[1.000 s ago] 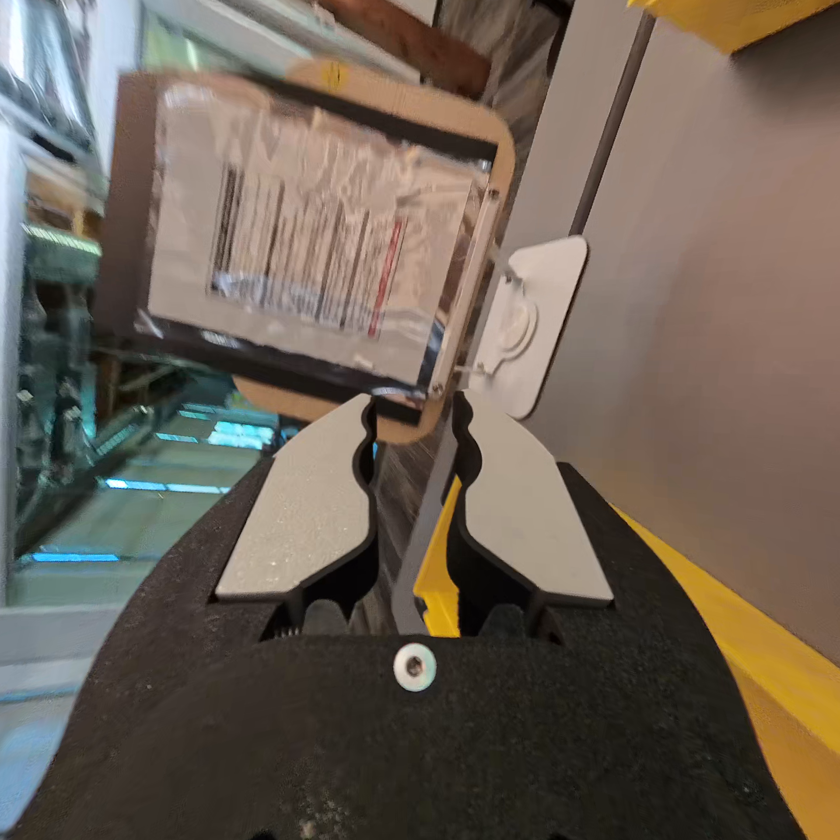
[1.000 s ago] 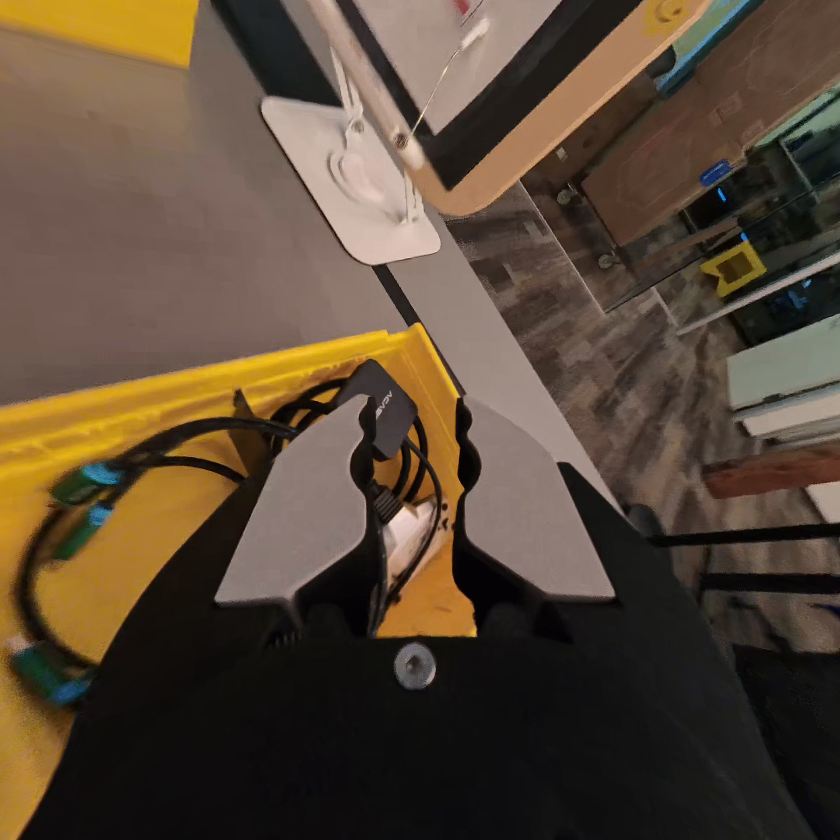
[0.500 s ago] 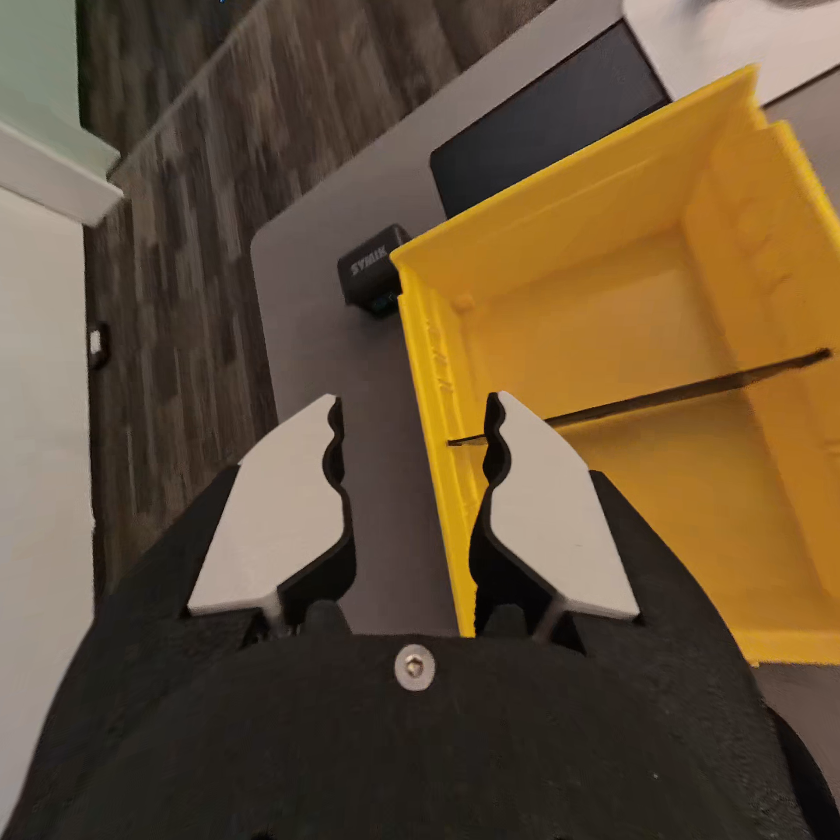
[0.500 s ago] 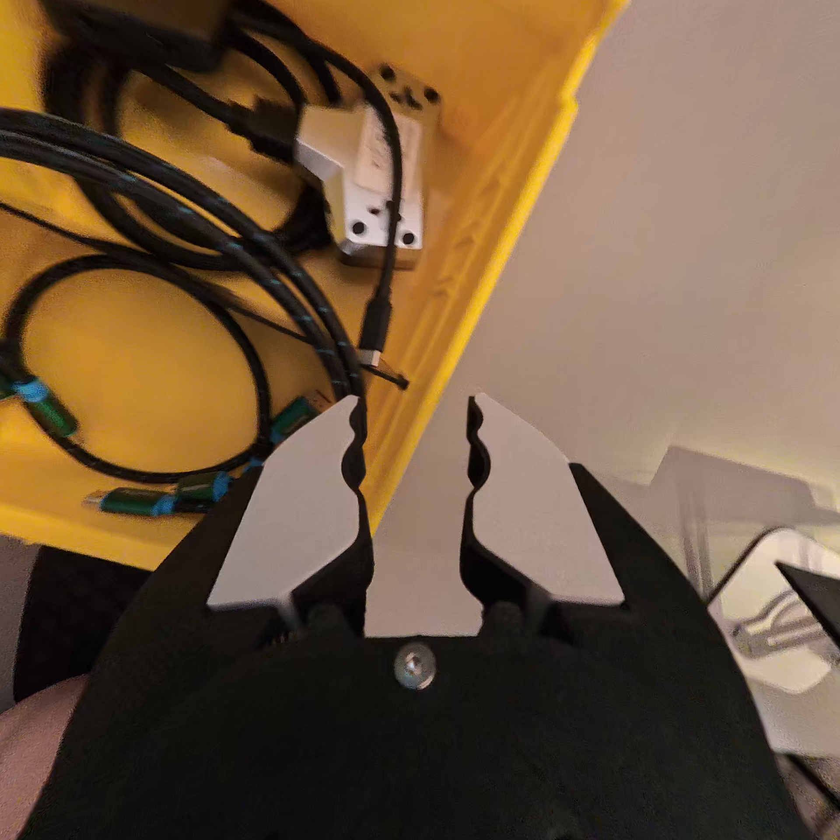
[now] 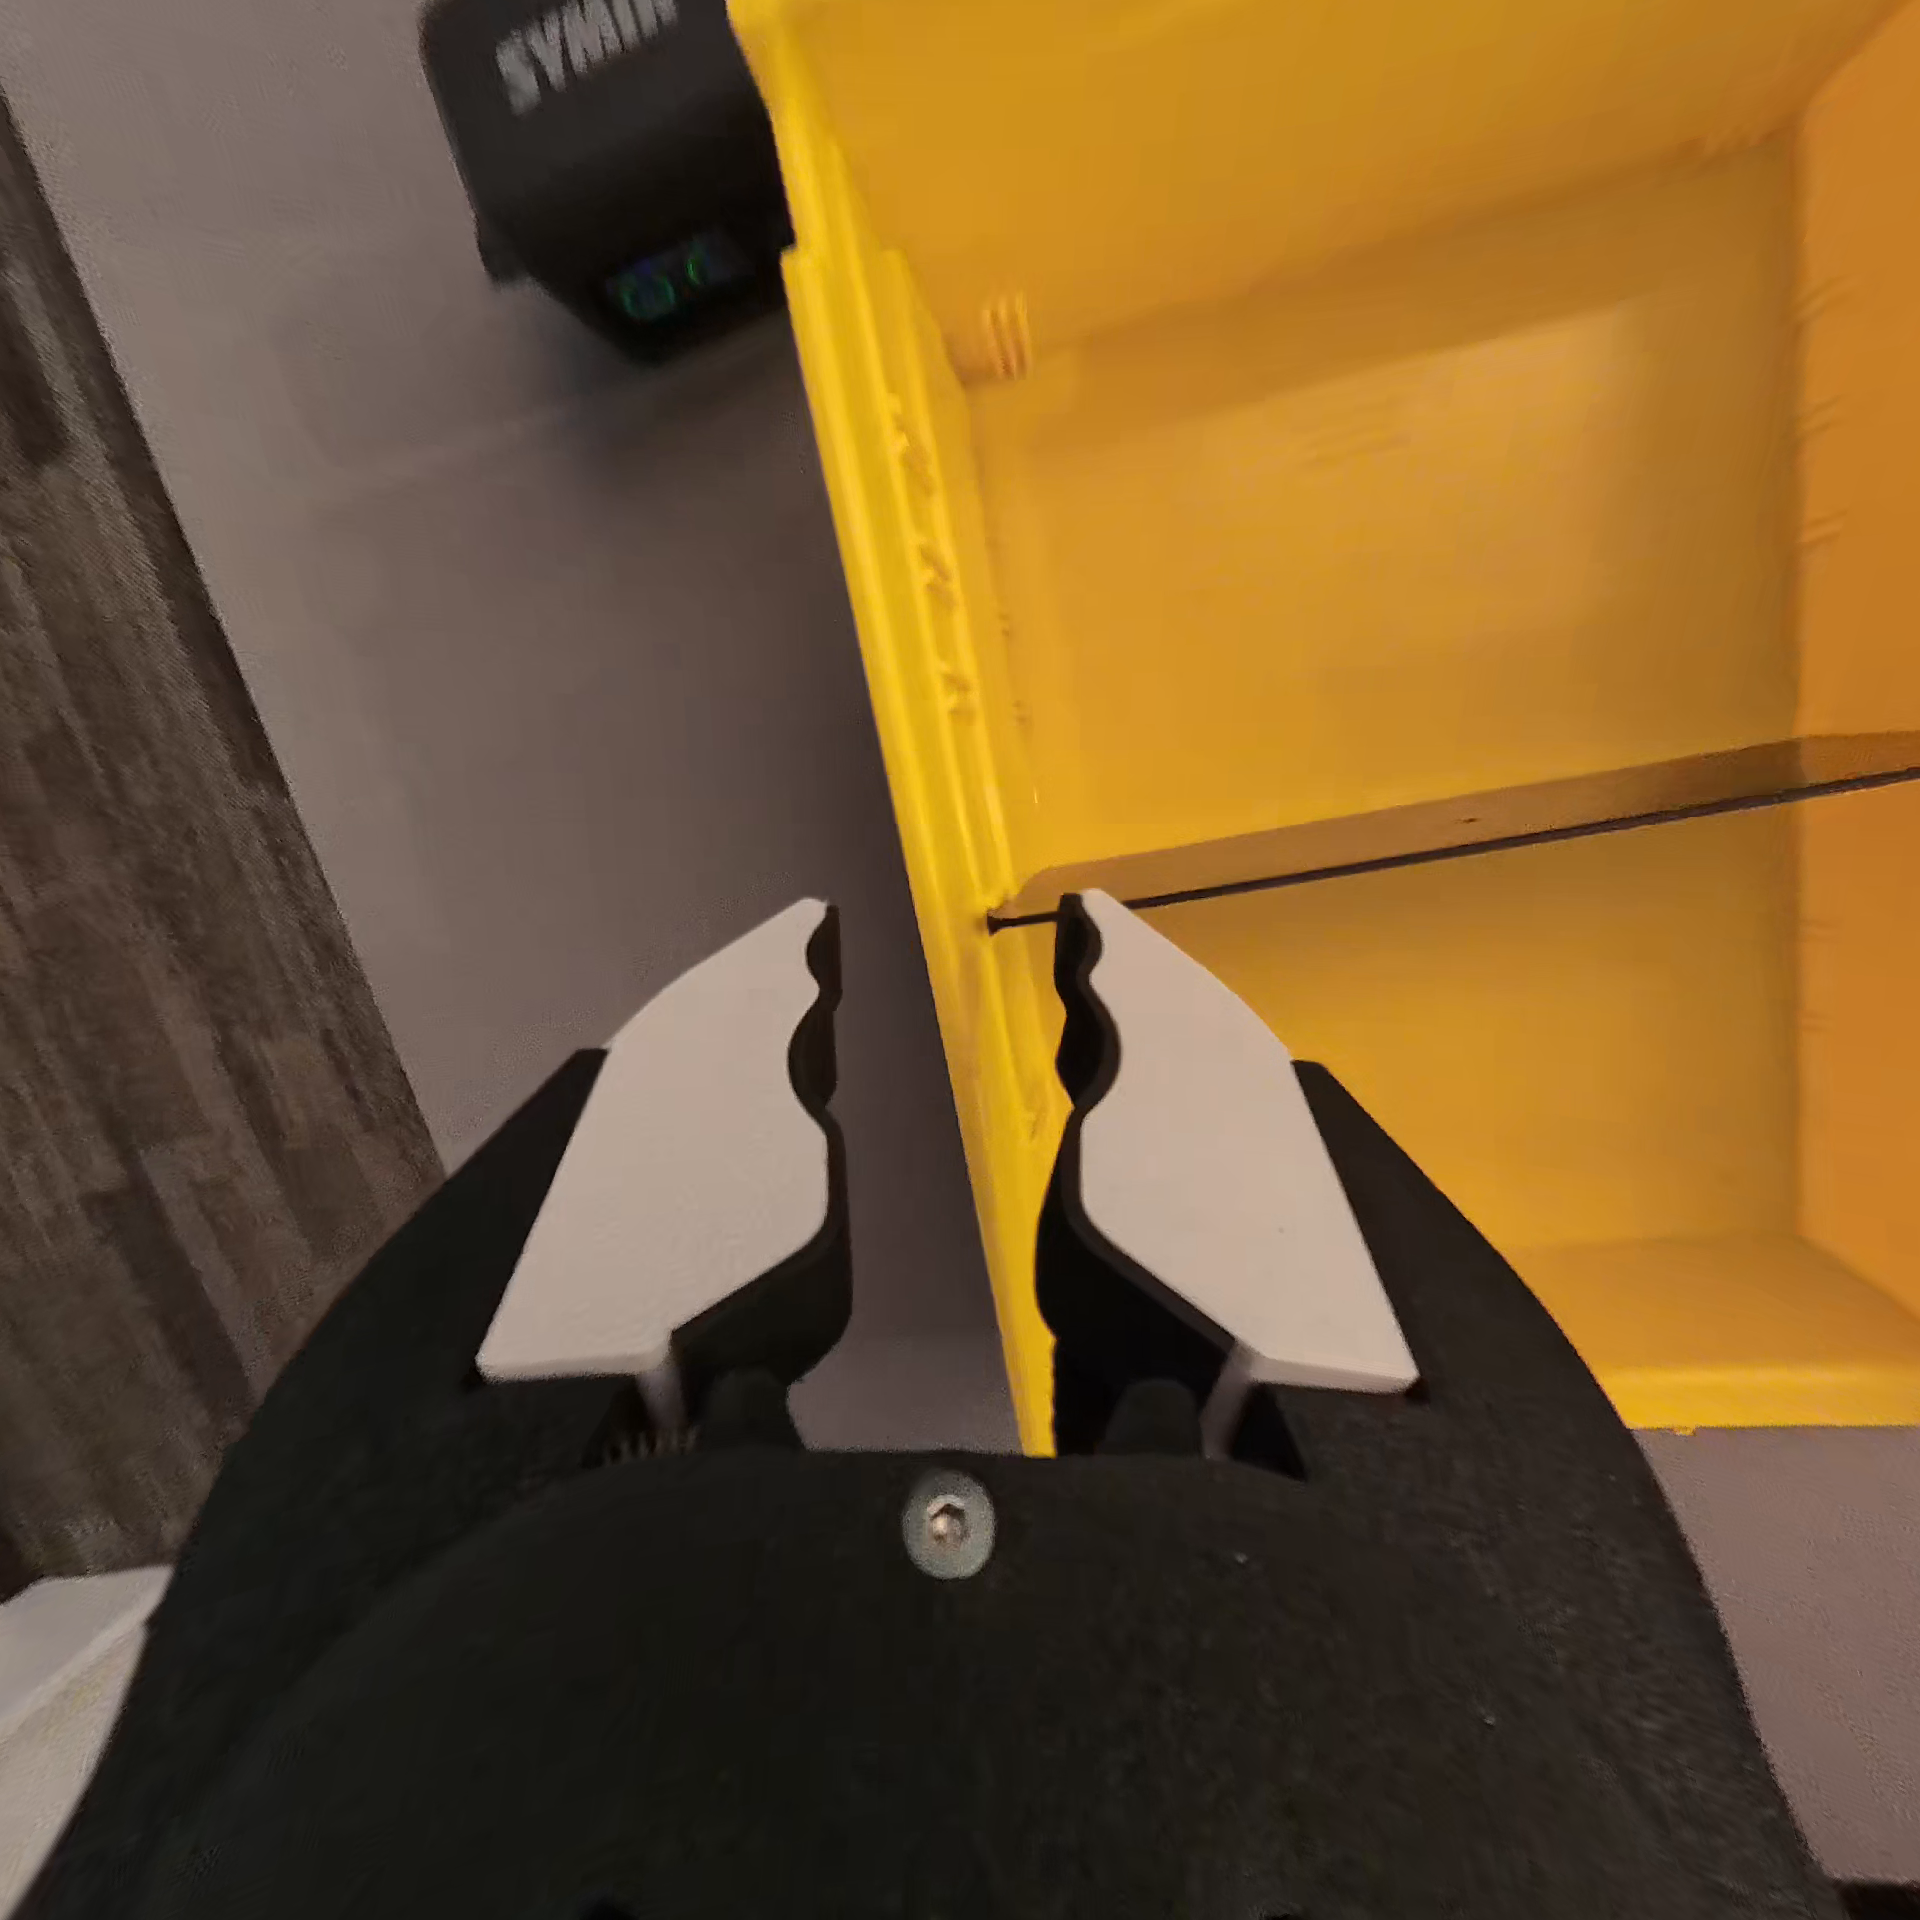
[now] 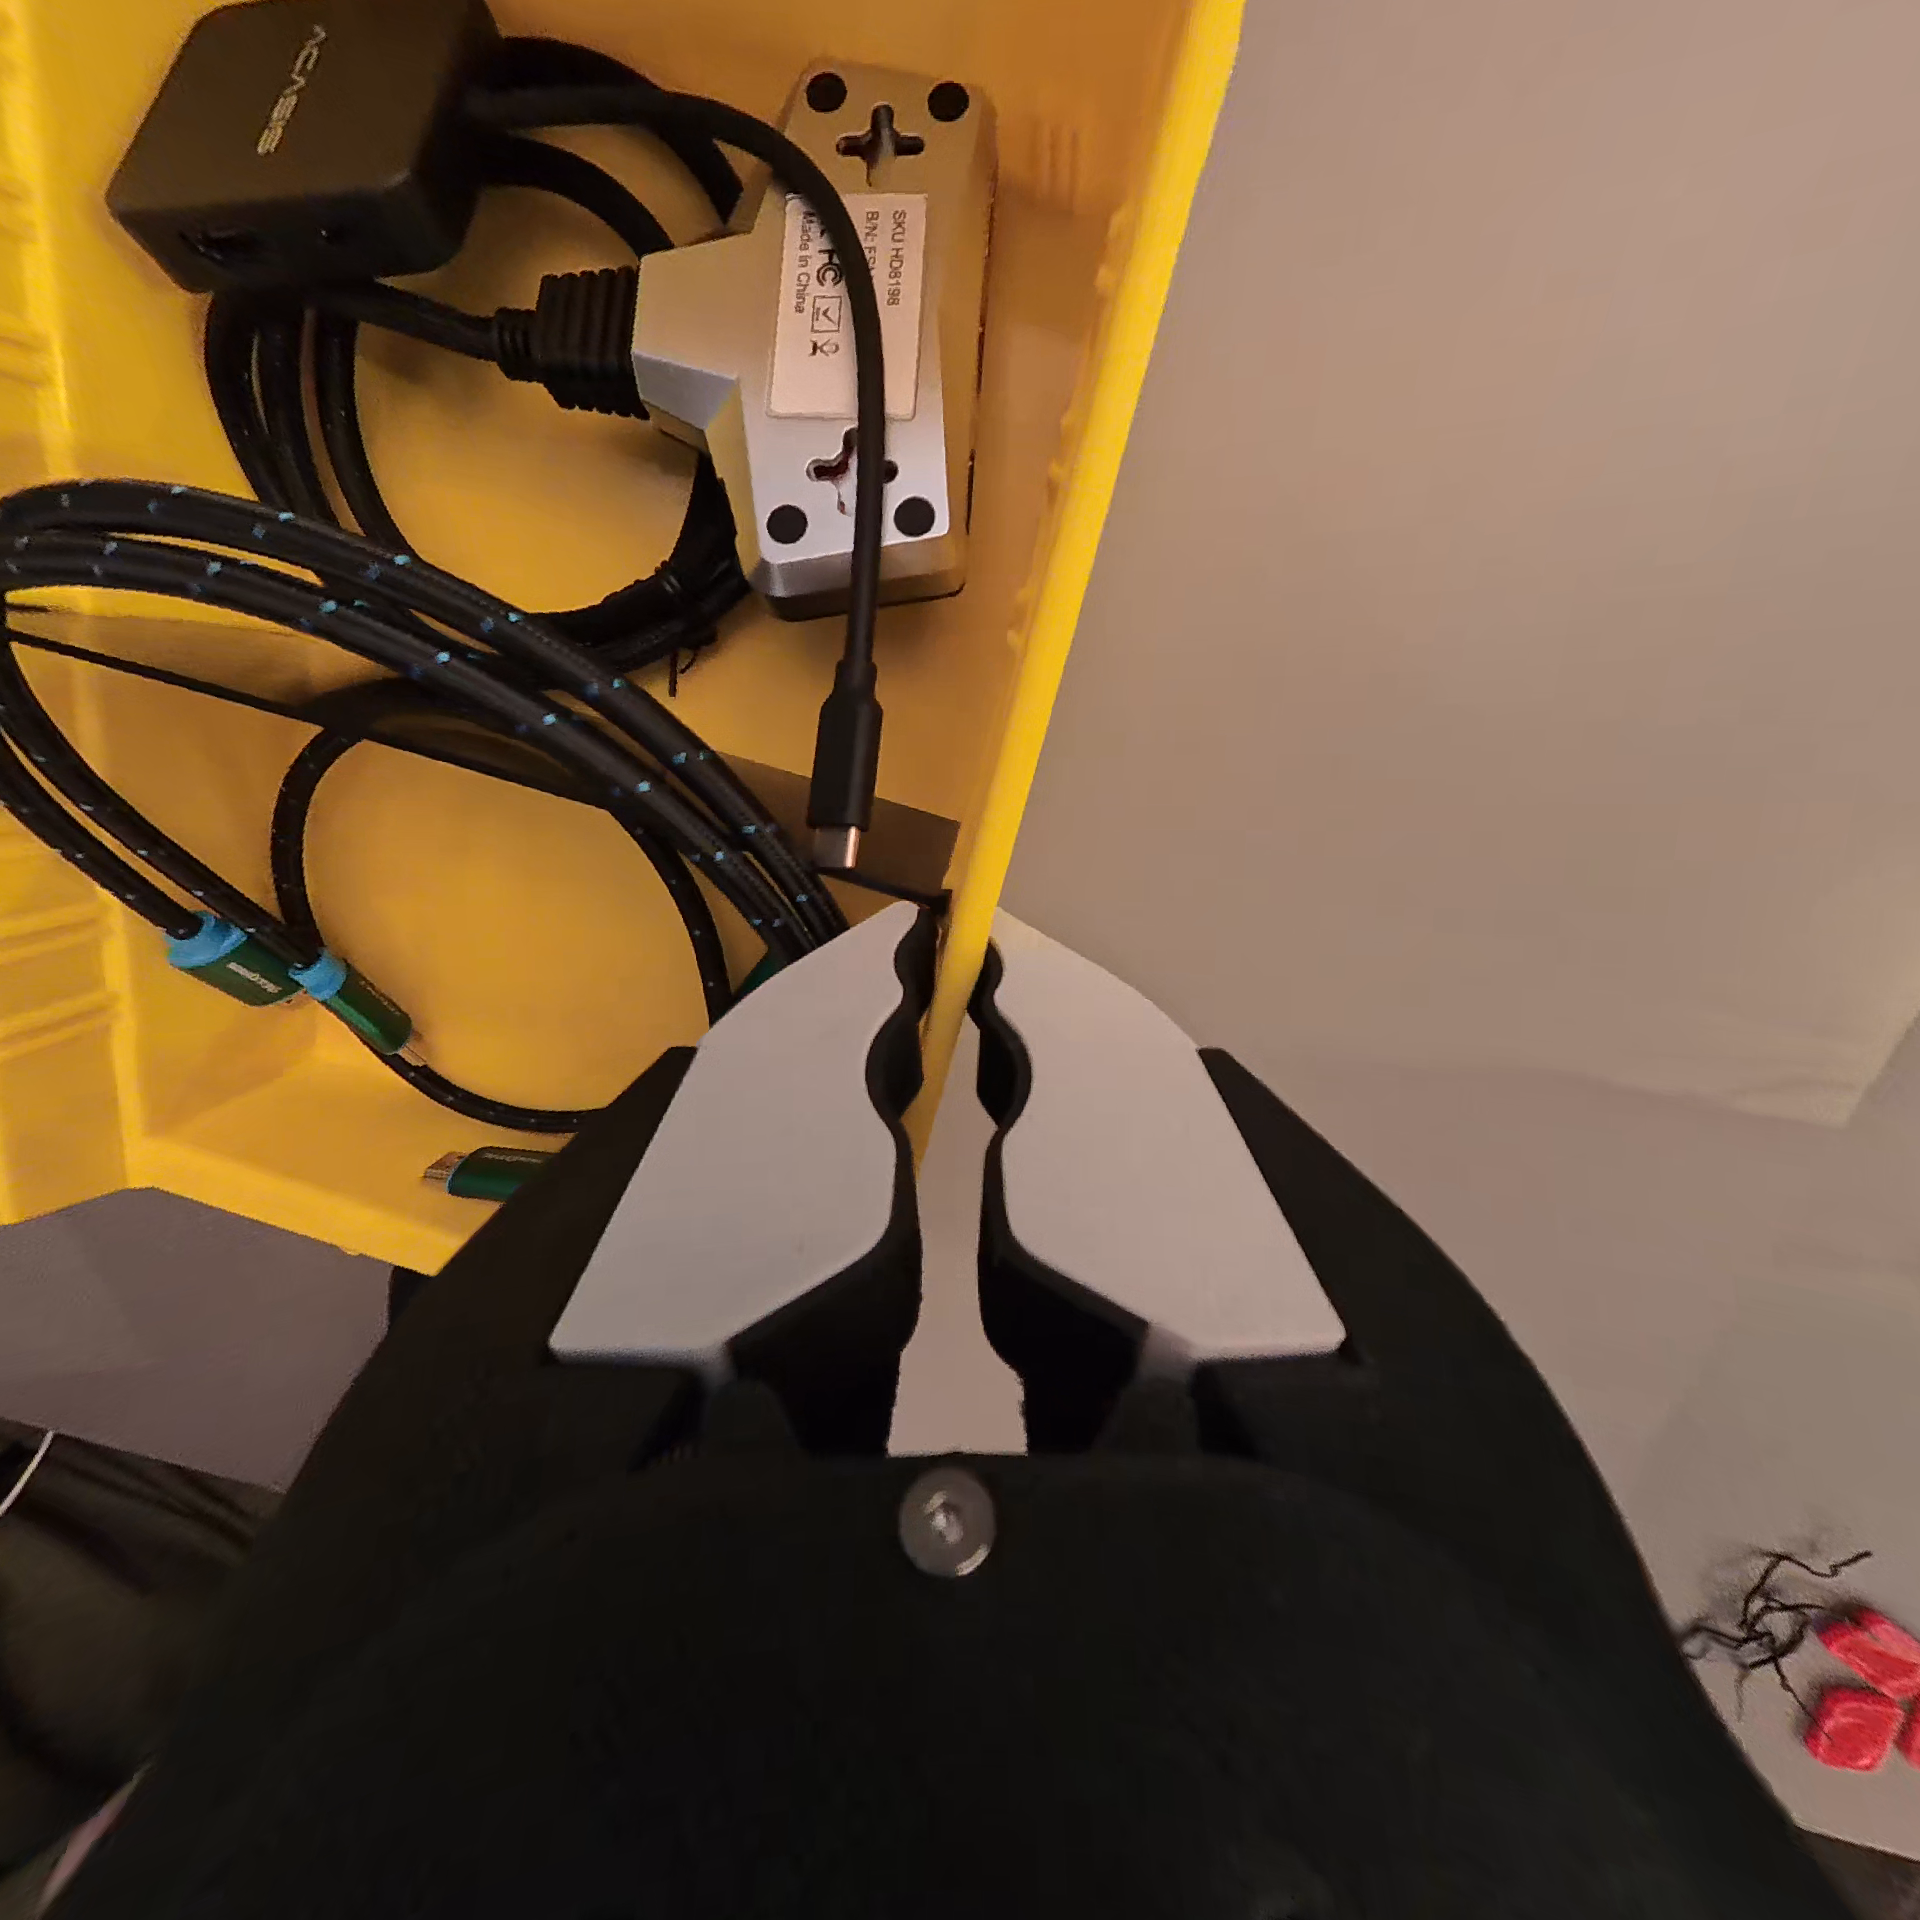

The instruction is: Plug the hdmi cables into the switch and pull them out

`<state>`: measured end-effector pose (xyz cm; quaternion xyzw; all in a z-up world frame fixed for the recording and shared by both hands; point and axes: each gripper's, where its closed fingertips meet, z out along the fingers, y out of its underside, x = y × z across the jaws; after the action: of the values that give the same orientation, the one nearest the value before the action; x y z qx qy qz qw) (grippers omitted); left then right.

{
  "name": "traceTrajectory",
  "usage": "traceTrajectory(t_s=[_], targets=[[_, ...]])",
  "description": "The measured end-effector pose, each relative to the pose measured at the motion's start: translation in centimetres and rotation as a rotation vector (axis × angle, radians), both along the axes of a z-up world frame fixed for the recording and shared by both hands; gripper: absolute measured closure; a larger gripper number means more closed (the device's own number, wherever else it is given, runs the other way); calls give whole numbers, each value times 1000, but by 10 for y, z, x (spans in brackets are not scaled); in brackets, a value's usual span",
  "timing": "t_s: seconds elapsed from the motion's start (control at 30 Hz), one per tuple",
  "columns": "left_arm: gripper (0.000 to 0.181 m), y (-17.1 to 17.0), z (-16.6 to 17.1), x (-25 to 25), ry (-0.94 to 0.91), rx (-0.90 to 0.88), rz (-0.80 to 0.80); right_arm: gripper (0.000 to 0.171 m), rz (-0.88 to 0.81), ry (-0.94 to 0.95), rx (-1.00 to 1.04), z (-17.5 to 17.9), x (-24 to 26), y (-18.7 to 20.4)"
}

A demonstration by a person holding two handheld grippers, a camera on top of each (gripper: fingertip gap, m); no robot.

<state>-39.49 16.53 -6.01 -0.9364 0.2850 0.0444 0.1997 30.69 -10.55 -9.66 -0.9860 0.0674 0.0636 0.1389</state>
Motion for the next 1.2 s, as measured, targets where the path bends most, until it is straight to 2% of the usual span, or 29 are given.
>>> traceTrajectory(t_s=[0.27,0.4,0.5,0.57,0.63,0.77,1.0,1.1,1.2], targets=[[162,-6,-12,-2,-94,-87,26,165,18,-46,-5,0,-4,13],[161,-8,-13,-1,-81,-90,7,165,42,-77,16,-1,-6,28],[149,-5,-11,-6,-41,-63,22,165,-10,-49,64,-1,-6,42],[149,-6,-15,-12,-7,-76,44,165,-55,-13,72,-1,-7,43],[148,-13,-27,-18,38,-145,59,165,-73,17,74,-1,-9,40],[166,-38,-53,-16,64,-351,34,165,-83,47,45,-1,-14,32],[171,-58,-54,-3,17,-435,-9,165,-20,72,40,-3,-21,25],[169,-62,-53,-3,16,-448,-3,164,-2,2,46,7,-19,22],[163,-62,-48,-2,-11,-434,-4,163,-23,-165,95,35,-15,20]])
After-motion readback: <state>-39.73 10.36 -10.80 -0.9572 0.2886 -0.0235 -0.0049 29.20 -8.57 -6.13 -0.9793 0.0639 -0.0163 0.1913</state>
